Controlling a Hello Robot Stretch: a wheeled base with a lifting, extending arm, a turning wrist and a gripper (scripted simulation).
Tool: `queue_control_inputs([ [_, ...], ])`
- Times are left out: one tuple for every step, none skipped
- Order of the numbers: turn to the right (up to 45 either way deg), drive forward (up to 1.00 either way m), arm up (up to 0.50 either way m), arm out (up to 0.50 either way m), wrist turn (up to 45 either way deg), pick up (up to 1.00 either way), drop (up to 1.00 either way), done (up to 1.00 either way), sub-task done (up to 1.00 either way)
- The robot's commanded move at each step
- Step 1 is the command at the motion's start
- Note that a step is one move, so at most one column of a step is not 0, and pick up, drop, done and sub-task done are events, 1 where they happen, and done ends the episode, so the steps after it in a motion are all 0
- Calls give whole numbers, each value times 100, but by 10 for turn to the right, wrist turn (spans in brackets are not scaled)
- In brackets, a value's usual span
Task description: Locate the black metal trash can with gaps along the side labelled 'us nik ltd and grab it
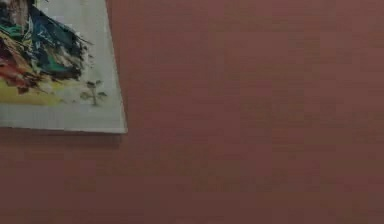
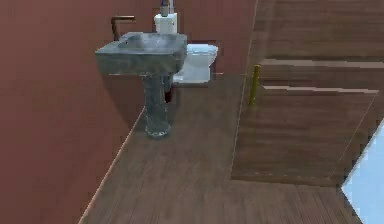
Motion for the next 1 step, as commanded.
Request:
queue_control_inputs([
  [-450,0,0,0,0,0,0,0,0],
])
